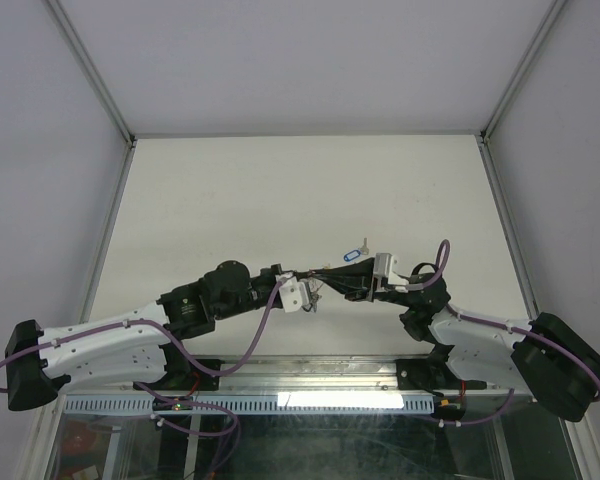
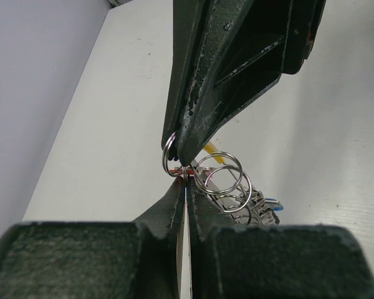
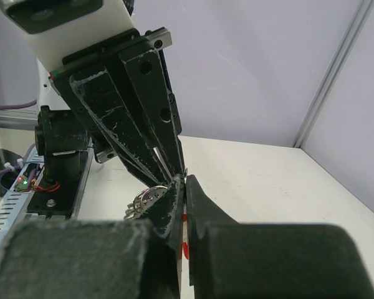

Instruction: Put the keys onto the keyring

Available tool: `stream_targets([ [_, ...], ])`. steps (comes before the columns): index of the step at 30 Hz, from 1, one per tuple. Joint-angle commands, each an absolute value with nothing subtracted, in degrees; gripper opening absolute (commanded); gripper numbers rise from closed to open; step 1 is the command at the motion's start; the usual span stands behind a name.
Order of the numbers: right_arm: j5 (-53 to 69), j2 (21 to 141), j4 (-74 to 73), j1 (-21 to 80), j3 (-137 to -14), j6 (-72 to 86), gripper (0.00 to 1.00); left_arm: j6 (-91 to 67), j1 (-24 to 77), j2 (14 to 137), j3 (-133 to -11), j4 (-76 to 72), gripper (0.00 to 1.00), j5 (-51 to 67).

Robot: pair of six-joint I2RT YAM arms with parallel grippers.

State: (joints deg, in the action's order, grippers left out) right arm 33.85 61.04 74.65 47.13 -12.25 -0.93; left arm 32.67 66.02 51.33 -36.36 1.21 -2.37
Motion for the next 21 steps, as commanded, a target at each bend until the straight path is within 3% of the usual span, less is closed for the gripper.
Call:
stream_targets([
  [1,32.0,60.4,80.8,47.2,-12.8,-0.2,0.00,32.7,66.4,51.1,-35.7,-2.1,0.00,-1.0],
  [14,27.4,61.2,77.9,47.1,-12.6,-2.1,0.00,33.3,66.4,51.8,-37.0,-1.6,0.02,-1.1],
  [16,26.2,60.9,76.5,47.2,-12.6,-2.8,0.00,33.0,66.3,51.3,-36.9,-1.2,0.10,-2.3],
  [18,24.8,60.1,74.1,47.2,-12.7,-3.7,0.00,32.3,66.3,50.4,-36.5,-1.1,0.28,-3.9],
  [21,22.6,58.3,69.6,47.2,-12.9,-5.1,0.00,29.9,66.3,47.9,-35.0,-2.7,0.47,-7.5],
])
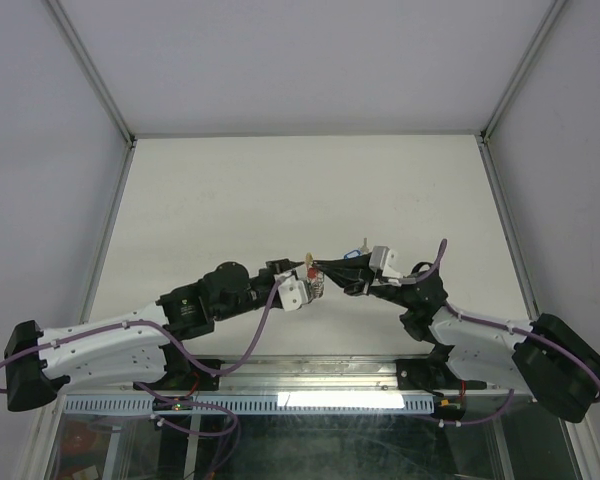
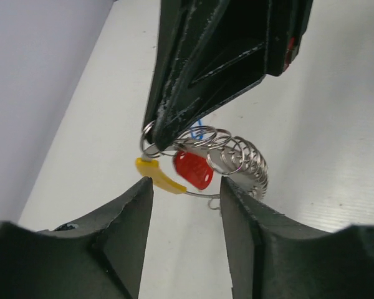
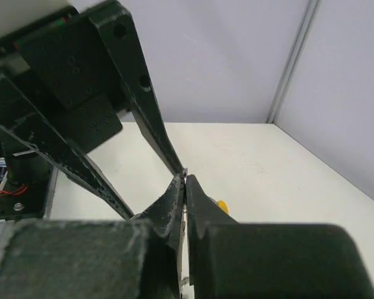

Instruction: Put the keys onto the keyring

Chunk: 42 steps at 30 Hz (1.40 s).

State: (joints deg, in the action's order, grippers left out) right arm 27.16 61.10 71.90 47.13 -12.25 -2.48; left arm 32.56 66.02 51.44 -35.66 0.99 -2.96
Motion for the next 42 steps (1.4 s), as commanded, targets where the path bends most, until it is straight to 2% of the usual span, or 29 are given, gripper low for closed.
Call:
stream_targets([
  [1,21.9,57.6,67.7,47.2,-13.2,-5.5,0.00,28.7,66.3,47.1,-34.3,-3.7,0.53,-9.2],
  [4,19.8,55.8,59.2,47.2,-14.5,-6.8,0.00,24.2,65.6,45.0,-33.0,-6.1,0.67,-13.8],
  [6,18.2,54.9,54.7,47.2,-15.4,-7.3,0.00,19.3,63.1,44.6,-33.3,-6.1,0.73,-14.4],
  [12,16.5,54.4,46.0,47.2,-17.8,-7.4,0.00,-0.5,44.8,46.8,-36.5,-2.3,0.87,-5.5],
  [19,18.2,61.5,41.9,47.3,-23.3,-6.3,0.00,-10.4,29.5,56.1,-44.7,7.7,0.90,1.4],
  [30,15.7,81.9,44.4,48.7,-35.5,-2.7,0.03,-9.5,27.0,51.1,-42.4,6.7,0.98,-5.6],
  [36,10.8,91.7,48.0,49.2,-41.7,-0.6,0.10,-10.0,26.2,51.7,-42.6,6.9,0.99,-5.6],
  [42,7.1,94.7,46.4,48.6,-45.4,0.4,0.18,-10.7,24.6,52.5,-43.1,7.3,0.99,-5.2],
])
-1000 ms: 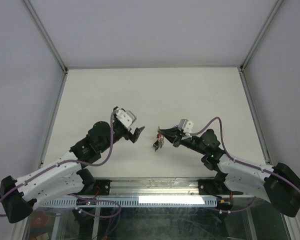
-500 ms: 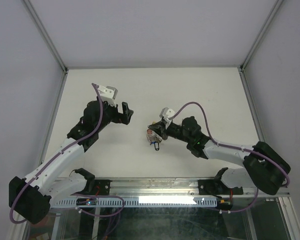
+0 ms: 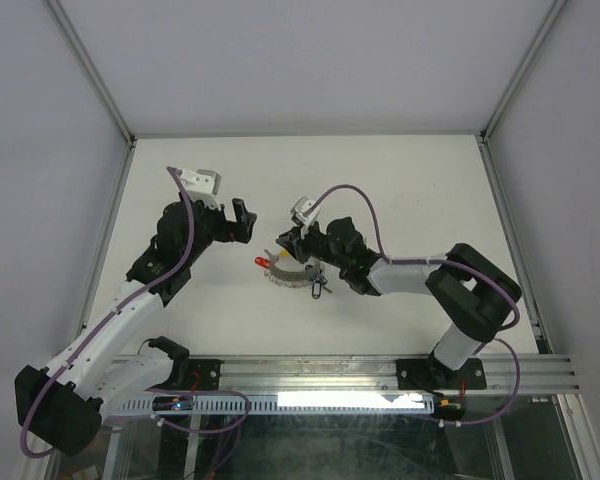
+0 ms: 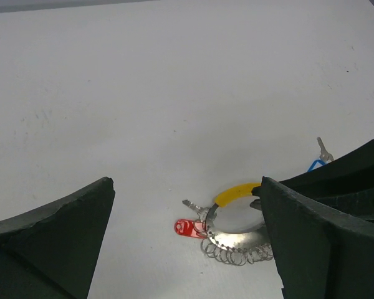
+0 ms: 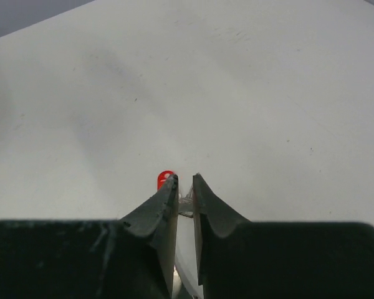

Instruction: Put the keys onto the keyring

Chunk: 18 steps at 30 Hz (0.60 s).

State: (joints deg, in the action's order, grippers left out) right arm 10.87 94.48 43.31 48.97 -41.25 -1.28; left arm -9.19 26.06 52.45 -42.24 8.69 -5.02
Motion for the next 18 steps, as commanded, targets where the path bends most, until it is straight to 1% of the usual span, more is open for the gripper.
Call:
stream_targets([
  [1,7.5,94.8,45.2,48.4,-46.0,0.6,0.18,-10.8,24.2,52.7,-43.1,7.3,0.99,-4.9],
  [5,7.0,92.6,45.1,46.6,-44.7,2.8,0.23,-11.8,22.6,53.9,-43.6,7.9,0.99,-3.7],
  [7,7.8,90.6,43.7,45.2,-43.9,4.3,0.28,-12.3,21.4,55.1,-43.9,8.5,0.99,-3.2],
  [8,7.6,89.4,41.9,44.7,-43.9,5.0,0.32,-12.7,20.7,56.1,-44.3,9.0,0.99,-2.8],
  [12,5.3,83.4,29.6,43.3,-44.6,7.7,0.56,-15.8,17.5,61.3,-47.2,12.0,0.99,-1.7],
  [16,3.6,74.6,14.9,39.3,-45.3,10.4,0.71,-18.2,17.0,65.4,-51.6,16.1,0.99,-2.9],
  [18,3.8,70.5,5.0,36.9,-46.5,11.6,0.82,-18.7,17.1,65.9,-53.1,18.1,0.99,-3.4],
])
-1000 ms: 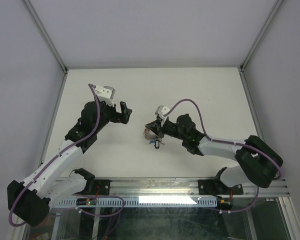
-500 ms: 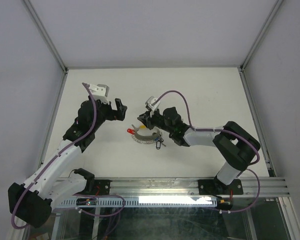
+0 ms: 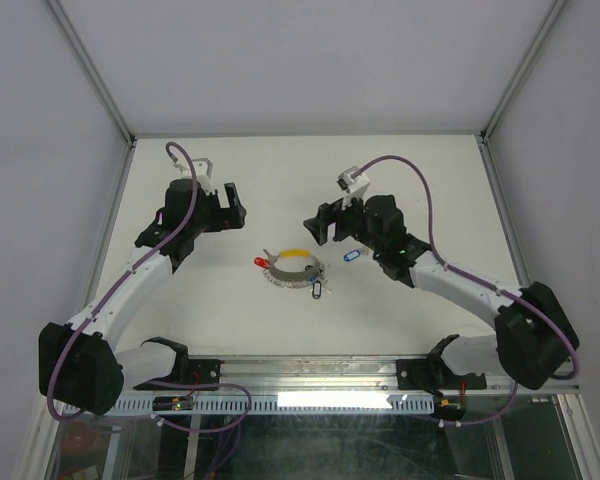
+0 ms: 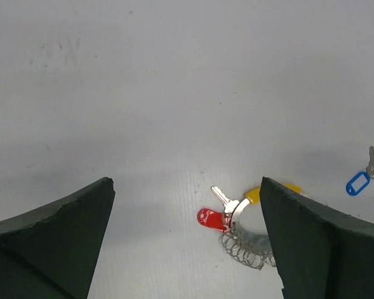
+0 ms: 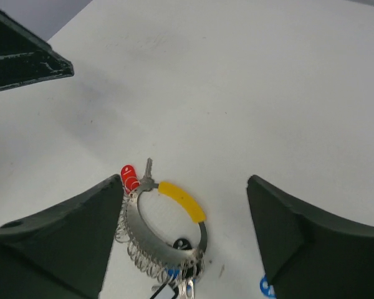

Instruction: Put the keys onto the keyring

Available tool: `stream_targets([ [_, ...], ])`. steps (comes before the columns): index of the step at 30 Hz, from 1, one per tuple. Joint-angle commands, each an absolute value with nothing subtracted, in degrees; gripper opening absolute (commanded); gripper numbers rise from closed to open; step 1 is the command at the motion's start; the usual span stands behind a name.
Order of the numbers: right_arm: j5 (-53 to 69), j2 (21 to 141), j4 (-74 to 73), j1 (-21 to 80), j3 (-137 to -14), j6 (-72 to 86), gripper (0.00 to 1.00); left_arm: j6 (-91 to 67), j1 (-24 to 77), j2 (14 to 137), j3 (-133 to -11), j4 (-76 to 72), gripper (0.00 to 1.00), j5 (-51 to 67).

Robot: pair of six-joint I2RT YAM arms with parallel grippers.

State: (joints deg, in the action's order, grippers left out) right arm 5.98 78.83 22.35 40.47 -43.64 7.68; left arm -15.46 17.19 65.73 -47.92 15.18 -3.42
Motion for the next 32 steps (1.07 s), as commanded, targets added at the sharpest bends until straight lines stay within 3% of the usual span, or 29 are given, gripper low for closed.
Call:
stream_targets([
  [1,3.8,68.9,0.1,35.8,-48.0,12.1,0.93,-18.9,17.1,65.8,-53.6,18.9,0.99,-3.9],
  [2,3.8,67.7,-5.7,34.0,-50.2,12.4,0.98,-18.8,17.1,65.4,-53.9,19.6,0.99,-4.2],
  [6,-0.9,62.2,-19.7,32.4,-54.8,12.5,0.99,-18.9,17.1,61.4,-52.9,19.9,0.99,-5.9],
  [19,-10.2,23.8,-14.2,32.4,-35.2,11.7,0.99,-15.8,17.2,38.6,-39.4,14.2,0.99,-14.1],
  [32,-14.8,24.1,-15.3,32.4,-33.7,15.0,0.99,-14.9,17.1,37.9,-39.5,14.6,0.99,-12.7],
])
